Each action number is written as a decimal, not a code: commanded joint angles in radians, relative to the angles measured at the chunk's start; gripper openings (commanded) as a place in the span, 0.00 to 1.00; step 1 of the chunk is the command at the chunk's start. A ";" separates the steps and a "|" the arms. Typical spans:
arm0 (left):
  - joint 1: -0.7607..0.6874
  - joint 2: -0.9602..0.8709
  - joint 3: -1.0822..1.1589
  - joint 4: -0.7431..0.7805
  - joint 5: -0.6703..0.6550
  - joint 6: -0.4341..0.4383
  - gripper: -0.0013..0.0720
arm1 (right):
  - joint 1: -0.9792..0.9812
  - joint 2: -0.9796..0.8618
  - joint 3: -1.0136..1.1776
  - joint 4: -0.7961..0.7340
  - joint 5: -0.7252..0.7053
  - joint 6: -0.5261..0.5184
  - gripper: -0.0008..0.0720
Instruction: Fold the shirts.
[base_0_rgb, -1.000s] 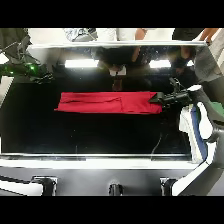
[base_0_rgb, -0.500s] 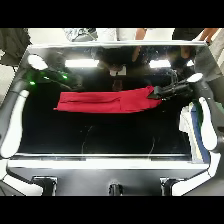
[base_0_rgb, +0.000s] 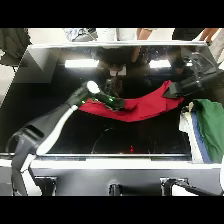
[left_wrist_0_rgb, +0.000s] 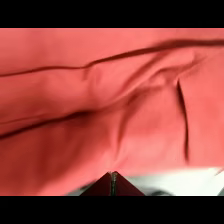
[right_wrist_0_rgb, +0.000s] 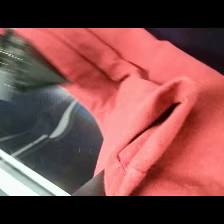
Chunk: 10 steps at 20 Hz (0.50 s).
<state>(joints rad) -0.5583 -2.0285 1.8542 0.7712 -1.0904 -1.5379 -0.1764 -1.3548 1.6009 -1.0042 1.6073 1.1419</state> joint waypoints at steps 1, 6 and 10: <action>-0.100 -0.082 0.001 -0.244 0.137 -0.018 0.05 | 0.001 0.114 0.001 -0.031 0.090 0.040 0.06; -0.204 -0.153 0.001 -0.457 0.212 -0.014 0.05 | 0.001 0.210 0.001 -0.055 0.106 0.053 0.07; -0.122 -0.105 0.001 -0.249 0.147 -0.016 0.05 | 0.002 0.153 0.001 -0.040 0.054 0.047 0.06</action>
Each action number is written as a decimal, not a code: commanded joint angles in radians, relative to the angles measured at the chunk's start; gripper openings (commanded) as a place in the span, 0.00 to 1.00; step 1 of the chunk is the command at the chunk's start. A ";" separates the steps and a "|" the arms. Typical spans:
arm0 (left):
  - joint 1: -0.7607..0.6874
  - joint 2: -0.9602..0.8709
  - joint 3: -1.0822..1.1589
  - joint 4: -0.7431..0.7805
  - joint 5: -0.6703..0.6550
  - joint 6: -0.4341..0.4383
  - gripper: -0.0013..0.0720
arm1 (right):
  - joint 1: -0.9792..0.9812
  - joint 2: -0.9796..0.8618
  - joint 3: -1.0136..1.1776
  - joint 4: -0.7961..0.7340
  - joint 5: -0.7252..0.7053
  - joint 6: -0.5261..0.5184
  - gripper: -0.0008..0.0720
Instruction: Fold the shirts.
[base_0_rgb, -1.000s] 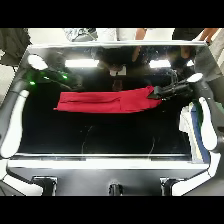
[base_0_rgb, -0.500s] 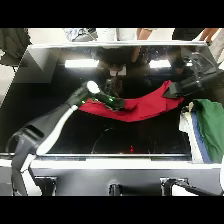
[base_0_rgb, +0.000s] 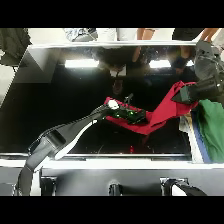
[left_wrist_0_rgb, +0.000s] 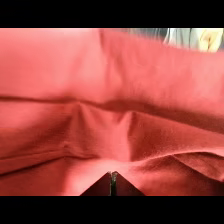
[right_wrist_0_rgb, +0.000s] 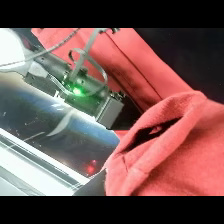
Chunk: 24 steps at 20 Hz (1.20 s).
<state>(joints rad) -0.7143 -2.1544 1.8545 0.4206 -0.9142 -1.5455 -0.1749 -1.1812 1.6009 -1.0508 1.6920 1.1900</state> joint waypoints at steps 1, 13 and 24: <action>0.076 0.055 0.001 0.201 -0.078 -0.015 0.05 | 0.000 -0.050 0.001 0.037 -0.046 -0.013 0.06; 0.590 0.695 0.001 0.711 -0.277 0.005 0.05 | 0.376 -0.554 0.001 0.323 -0.462 -0.037 0.07; 0.591 0.719 0.000 0.774 -0.276 0.004 0.05 | 0.214 -0.544 0.001 0.167 -0.360 -0.071 0.84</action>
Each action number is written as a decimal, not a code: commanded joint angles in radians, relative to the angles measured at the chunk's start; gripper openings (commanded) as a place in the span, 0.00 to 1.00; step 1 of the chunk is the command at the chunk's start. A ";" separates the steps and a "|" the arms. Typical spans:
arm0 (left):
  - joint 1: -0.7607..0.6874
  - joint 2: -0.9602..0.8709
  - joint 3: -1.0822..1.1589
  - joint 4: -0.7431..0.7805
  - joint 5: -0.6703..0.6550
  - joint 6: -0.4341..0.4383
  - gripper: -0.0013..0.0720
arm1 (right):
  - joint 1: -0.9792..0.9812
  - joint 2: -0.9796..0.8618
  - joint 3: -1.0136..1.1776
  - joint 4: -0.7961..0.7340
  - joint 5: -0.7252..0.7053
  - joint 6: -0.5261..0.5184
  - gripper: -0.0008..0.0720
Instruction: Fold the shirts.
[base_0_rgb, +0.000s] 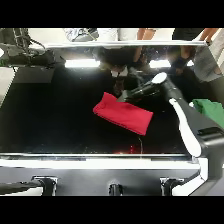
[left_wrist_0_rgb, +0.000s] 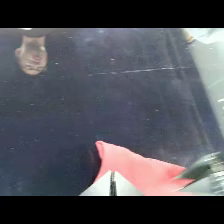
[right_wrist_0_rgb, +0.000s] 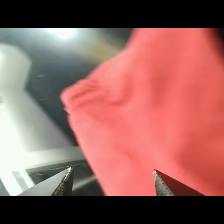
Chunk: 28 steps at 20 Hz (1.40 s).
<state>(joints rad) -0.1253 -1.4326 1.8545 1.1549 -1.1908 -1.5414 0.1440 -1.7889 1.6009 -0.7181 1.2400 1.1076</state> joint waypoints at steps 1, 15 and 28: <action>0.002 -0.004 0.000 0.051 0.000 0.000 0.05 | -0.161 0.094 0.000 -0.249 0.143 0.021 0.84; -0.001 -0.005 0.000 0.069 -0.025 0.000 0.05 | -0.326 0.338 -0.896 0.355 -0.344 -0.281 0.72; -0.001 -0.010 0.000 0.069 -0.022 0.027 0.05 | -0.632 0.414 -0.173 0.021 0.041 0.020 0.06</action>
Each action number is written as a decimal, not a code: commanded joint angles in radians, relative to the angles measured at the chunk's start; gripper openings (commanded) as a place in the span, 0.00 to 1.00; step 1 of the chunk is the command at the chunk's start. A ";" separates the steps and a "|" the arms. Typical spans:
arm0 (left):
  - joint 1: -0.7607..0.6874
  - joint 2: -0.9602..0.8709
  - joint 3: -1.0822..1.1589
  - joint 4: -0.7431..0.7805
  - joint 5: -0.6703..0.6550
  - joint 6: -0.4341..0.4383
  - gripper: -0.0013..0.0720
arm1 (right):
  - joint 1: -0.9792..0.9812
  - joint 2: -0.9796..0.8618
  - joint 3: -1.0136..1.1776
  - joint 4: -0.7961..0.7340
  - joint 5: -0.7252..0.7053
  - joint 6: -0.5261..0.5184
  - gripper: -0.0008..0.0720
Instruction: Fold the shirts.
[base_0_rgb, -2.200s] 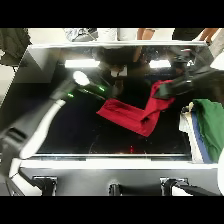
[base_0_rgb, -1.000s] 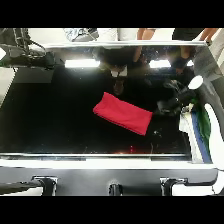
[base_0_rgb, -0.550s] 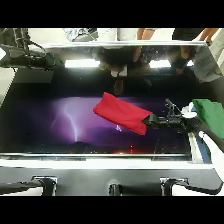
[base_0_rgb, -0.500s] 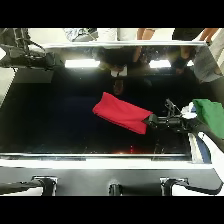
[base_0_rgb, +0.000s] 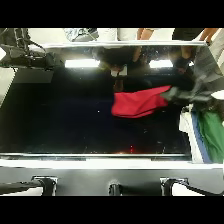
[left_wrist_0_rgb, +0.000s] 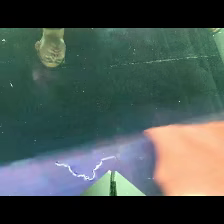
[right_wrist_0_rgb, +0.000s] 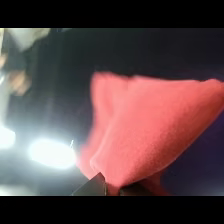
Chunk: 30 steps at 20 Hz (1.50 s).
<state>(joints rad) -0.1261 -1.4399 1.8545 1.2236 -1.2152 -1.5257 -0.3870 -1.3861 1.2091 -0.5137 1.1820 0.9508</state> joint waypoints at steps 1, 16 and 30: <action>0.000 -0.008 0.000 0.000 0.002 0.012 0.05 | -0.145 0.011 0.299 -0.236 0.138 0.194 0.06; 0.000 -0.036 0.000 0.000 0.000 0.064 0.05 | -0.649 0.015 0.621 -0.266 0.335 0.341 0.06; 0.000 -0.036 0.000 0.000 0.003 0.131 0.05 | -0.748 0.120 0.273 -1.030 0.648 0.105 0.07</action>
<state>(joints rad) -0.1261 -1.4754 1.8545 1.2232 -1.2125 -1.4109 -1.1320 -1.2903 1.6180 -1.3666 1.8275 1.1328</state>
